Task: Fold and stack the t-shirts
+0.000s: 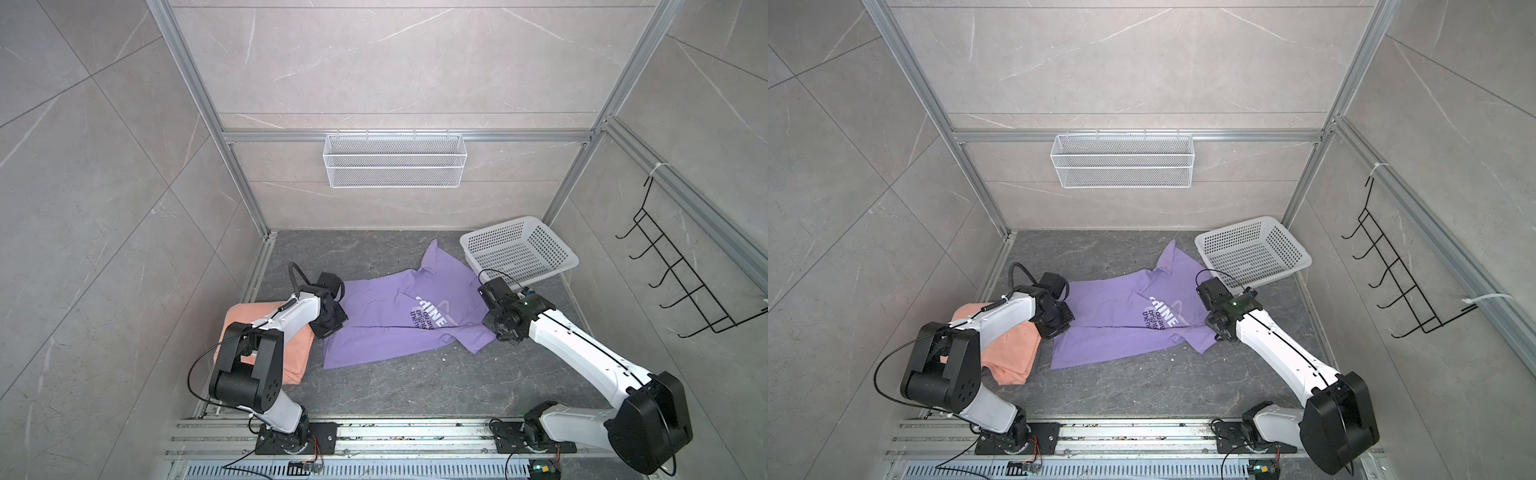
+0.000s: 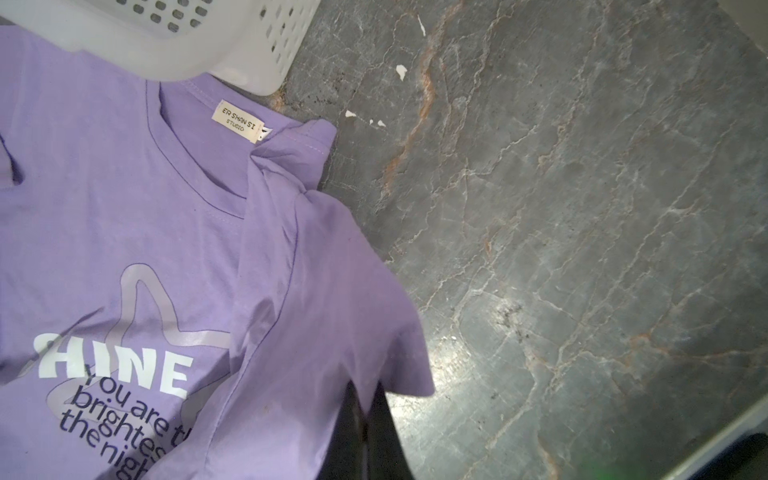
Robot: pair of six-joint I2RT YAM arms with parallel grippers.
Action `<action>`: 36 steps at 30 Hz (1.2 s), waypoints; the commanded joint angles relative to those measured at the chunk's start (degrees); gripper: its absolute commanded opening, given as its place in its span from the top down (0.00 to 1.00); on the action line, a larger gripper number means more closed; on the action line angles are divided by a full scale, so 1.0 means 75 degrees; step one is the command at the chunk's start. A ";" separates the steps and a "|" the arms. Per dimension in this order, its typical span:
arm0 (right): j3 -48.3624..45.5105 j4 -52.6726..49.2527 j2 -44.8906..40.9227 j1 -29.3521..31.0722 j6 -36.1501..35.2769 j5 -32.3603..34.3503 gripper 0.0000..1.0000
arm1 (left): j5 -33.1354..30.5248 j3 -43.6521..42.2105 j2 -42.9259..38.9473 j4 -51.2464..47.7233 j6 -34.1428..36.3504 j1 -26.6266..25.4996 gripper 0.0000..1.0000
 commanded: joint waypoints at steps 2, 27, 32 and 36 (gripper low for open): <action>-0.0039 0.0157 0.0146 0.0054 0.0051 -0.0088 1.00 | 0.0209 -0.0244 -0.0510 -0.0236 -0.0231 0.0035 0.82; 0.1144 0.0367 -0.0138 0.0049 -0.0113 -0.0156 1.00 | 0.0058 0.0653 -0.2063 -0.0524 0.0924 0.0047 1.00; 0.2939 0.0699 -0.0419 0.0051 -0.1161 0.0155 1.00 | -0.0074 0.2637 -0.2822 -0.1235 0.2137 0.0051 1.00; 0.4932 0.1000 -0.0249 -0.0004 -0.2356 0.0017 1.00 | -0.0297 0.4243 -0.3174 -0.1777 0.2995 0.0059 1.00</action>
